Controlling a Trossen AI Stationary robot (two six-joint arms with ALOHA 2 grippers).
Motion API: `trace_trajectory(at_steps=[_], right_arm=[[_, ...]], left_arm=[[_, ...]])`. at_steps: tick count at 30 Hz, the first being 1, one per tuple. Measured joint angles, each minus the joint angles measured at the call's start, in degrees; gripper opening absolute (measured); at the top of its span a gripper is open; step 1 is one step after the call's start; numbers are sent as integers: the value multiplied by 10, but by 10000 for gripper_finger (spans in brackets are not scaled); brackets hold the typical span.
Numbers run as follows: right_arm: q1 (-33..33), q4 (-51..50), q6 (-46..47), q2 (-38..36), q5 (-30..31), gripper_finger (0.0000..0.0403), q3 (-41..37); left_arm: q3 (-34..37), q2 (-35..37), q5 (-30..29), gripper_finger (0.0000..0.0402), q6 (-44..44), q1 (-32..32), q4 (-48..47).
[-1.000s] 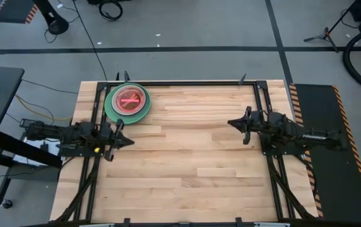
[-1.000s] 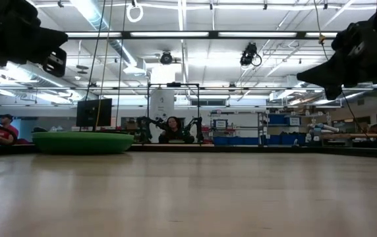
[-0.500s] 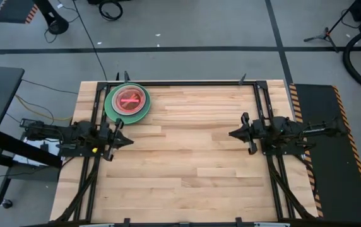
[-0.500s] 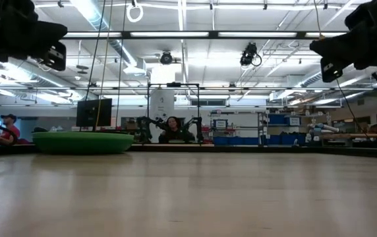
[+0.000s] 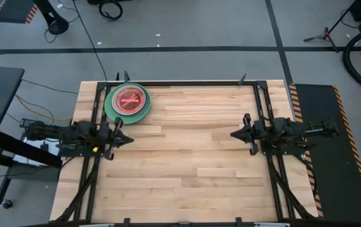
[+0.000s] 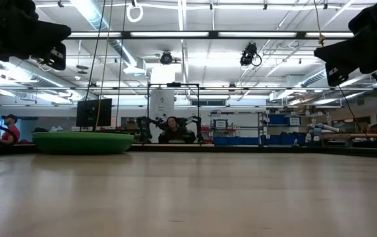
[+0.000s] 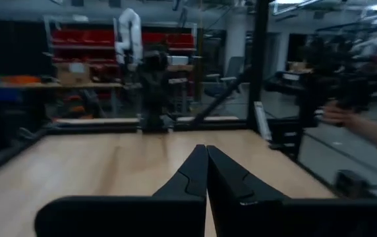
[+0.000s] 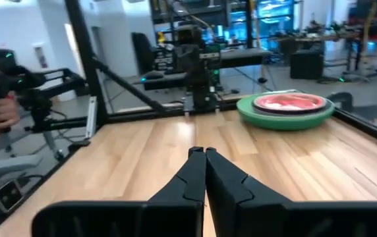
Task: Stack plastic plates
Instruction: Return to Home Position
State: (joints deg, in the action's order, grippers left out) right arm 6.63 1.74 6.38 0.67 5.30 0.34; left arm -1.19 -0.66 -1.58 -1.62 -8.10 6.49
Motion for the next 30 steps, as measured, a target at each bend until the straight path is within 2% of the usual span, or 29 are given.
trace_trajectory(at_steps=[6,9,14,16,22,30], right_arm=[[0,12,60,4,51,19,0],[0,10,83,5,28,19,0],[-4,88,-2,4,8,20,0],[-17,105,-8,4,6,20,0],[-76,57,45,4,-37,19,0],[-100,67,20,4,-58,20,0]], left_arm=[[0,-1,-13,9,70,0,1],[-1,-1,-13,9,100,0,-5],[-1,-1,-7,9,78,0,-21],[-1,-1,1,9,73,0,-24],[-1,-1,3,9,70,0,-34],[-1,-1,3,9,64,0,-61]])
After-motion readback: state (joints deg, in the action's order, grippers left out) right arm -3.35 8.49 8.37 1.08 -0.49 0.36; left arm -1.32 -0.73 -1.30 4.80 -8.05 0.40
